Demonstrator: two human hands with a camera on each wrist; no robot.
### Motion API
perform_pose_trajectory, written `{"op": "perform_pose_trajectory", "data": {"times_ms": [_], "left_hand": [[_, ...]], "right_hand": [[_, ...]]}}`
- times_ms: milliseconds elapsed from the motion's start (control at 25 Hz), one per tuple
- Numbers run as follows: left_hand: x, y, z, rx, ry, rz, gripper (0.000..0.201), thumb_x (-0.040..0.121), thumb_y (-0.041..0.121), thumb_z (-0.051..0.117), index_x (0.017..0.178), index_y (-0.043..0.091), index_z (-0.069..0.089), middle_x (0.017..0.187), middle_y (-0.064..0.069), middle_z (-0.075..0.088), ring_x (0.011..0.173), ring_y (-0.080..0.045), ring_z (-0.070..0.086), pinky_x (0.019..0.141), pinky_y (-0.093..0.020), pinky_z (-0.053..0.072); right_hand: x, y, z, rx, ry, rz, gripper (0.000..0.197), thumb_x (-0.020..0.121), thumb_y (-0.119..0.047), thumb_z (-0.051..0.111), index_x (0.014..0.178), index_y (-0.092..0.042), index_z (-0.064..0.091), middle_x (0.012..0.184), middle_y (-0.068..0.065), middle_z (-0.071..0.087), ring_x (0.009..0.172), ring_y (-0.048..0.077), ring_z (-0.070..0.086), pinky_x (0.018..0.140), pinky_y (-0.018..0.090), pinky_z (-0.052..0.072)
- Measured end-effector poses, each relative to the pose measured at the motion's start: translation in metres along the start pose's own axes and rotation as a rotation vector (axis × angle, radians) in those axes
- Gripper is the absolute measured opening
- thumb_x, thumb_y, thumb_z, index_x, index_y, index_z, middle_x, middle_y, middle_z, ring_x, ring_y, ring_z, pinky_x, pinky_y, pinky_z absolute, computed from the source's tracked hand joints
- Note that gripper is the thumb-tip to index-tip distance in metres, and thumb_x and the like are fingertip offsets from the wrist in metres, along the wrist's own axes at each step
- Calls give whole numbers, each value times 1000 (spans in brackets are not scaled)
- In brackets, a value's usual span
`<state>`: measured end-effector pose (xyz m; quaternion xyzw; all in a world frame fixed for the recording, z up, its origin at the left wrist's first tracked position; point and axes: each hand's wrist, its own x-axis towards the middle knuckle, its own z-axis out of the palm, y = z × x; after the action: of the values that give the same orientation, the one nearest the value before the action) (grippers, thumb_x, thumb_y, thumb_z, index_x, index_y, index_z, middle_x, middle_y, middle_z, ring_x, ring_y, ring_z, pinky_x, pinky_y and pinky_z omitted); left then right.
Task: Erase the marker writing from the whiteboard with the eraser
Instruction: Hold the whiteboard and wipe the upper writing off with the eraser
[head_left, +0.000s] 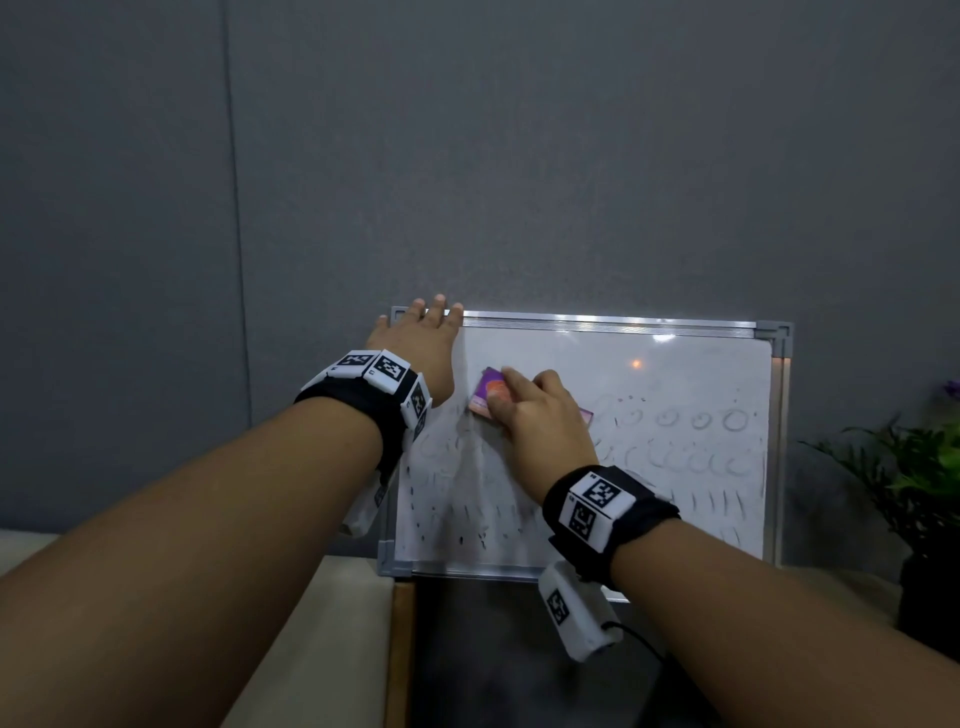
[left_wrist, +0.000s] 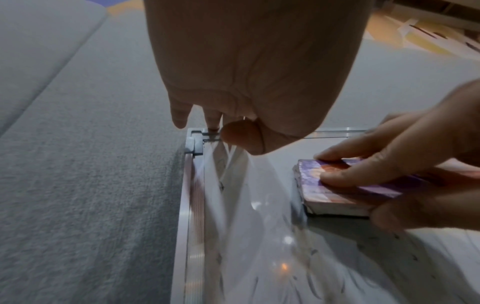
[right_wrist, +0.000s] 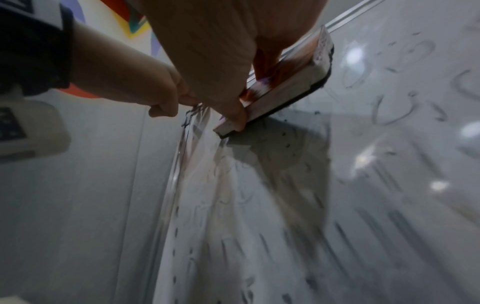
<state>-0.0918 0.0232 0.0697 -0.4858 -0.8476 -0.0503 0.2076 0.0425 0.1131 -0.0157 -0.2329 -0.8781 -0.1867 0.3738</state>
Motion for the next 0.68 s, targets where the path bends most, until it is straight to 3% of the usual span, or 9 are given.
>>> {"op": "perform_pose_trajectory", "data": {"times_ms": [240,320,480,680], "left_hand": [[-1,-2,-2,0,-3,-2,91,81,7,49,152,22,-7,161,-1,-7,147,-23,-1,116,-53,12],[-1,-2,-1,-5,1,0,90,81,6,47,152,21,-6,161,-1,-7,147,-23,-1,116,-53,12],[-1,-1,-1,-12,2,-1,90,81,5,47,152,21,-6,161,-1,-7,147,-23,-1,116,-53,13],[-2,-1,-2,-11,-9,-5,90,82,5,47,152,22,-7,161,0,-9,147,-23,-2,116,-53,12]], "right_hand": [[-20,-13,8,-49,-27,-168,32,71,-18,79,101,-26,72,121,0,63,86,22,51,64,30,45],[-24,-3,3,-74,-14,-142,34,69,-14,77,102,-25,73,124,1,62,88,22,52,66,30,46],[-7,9,-5,-33,-5,-30,30,80,-12,66,110,-15,67,135,6,53,100,29,48,78,37,47],[-17,3,2,-46,-33,-111,40,75,-8,70,113,-18,67,133,4,56,96,26,49,73,35,49]]}}
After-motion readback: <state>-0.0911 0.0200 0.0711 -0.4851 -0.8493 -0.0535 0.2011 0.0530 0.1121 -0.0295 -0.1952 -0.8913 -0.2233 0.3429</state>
